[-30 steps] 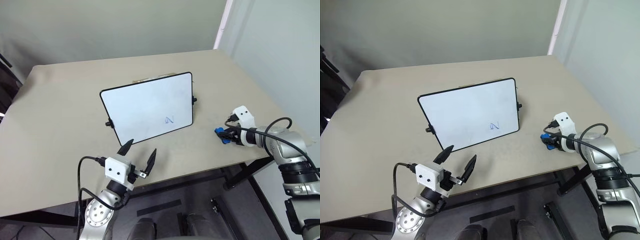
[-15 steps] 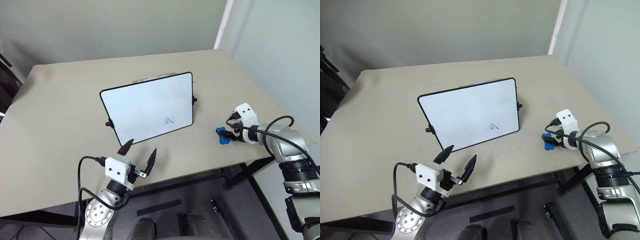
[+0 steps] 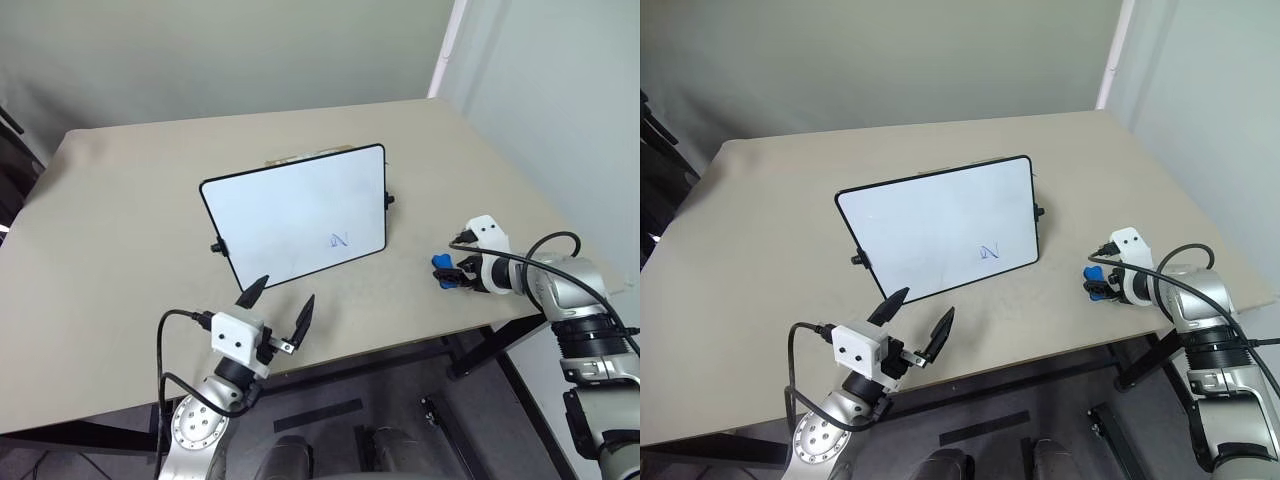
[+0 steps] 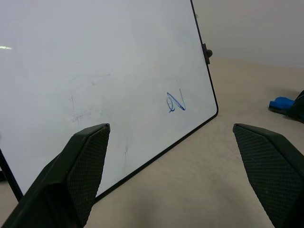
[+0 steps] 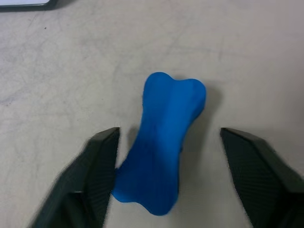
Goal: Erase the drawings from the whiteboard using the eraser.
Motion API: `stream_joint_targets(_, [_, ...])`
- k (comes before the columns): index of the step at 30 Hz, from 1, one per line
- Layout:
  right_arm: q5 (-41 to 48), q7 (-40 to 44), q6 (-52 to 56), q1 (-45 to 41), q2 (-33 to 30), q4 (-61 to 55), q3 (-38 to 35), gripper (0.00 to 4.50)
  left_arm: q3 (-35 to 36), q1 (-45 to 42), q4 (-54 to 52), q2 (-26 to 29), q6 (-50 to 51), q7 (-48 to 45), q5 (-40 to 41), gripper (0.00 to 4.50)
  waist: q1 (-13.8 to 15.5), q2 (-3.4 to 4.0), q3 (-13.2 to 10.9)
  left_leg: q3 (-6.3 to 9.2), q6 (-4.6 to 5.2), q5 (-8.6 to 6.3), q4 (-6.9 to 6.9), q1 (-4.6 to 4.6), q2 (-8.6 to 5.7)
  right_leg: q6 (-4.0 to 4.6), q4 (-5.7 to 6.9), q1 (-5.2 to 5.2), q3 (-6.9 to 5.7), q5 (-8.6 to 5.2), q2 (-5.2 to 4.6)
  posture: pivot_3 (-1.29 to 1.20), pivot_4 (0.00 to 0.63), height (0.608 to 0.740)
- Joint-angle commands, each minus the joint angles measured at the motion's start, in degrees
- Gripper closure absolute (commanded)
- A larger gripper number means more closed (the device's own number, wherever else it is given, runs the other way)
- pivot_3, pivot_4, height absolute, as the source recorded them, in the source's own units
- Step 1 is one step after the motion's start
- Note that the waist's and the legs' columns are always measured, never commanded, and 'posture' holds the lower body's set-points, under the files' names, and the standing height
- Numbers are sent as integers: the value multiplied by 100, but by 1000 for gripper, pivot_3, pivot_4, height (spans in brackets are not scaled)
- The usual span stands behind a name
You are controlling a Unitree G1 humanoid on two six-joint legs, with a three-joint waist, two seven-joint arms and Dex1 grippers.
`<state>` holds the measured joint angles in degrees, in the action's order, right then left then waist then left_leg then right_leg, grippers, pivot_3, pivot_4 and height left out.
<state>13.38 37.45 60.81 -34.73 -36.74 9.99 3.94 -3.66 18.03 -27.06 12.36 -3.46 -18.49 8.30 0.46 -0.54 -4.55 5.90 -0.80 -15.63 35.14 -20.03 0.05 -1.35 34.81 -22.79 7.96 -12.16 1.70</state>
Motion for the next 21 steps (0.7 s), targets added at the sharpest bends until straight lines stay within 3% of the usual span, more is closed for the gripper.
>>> stream_joint_targets(1, [-47,-8,-1,-135,-87,-23,-4,2267,-49,-35,-73,-20,-66,-11,5,0,0,0,0,0,0,0,0,0,0,-1,-1,0,0,0,0,0,150,730])
stream_joint_targets(4, [-29,-19,40,-144,-114,-56,-62,3254,-55,-34,-65,-26,-68,-8,6,0,6,0,0,0,0,0,1,0,0,-4,-1,1,0,-3,0,0,150,730])
stream_joint_targets(14, [118,158,101,-23,-410,-818,-93,3254,-85,-34,-18,-32,-99,-8,18,0,7,1,-3,-1,-2,-1,-2,-3,-1,-37,0,2,-1,-26,0,0,150,730])
stream_joint_targets(21, [460,309,-432,40,-57,-2017,-81,3254,-81,-13,-47,-21,-95,7,13,0,-17,1,-7,-6,-4,-2,-2,-3,0,-39,1,4,0,-29,3,0,150,730])
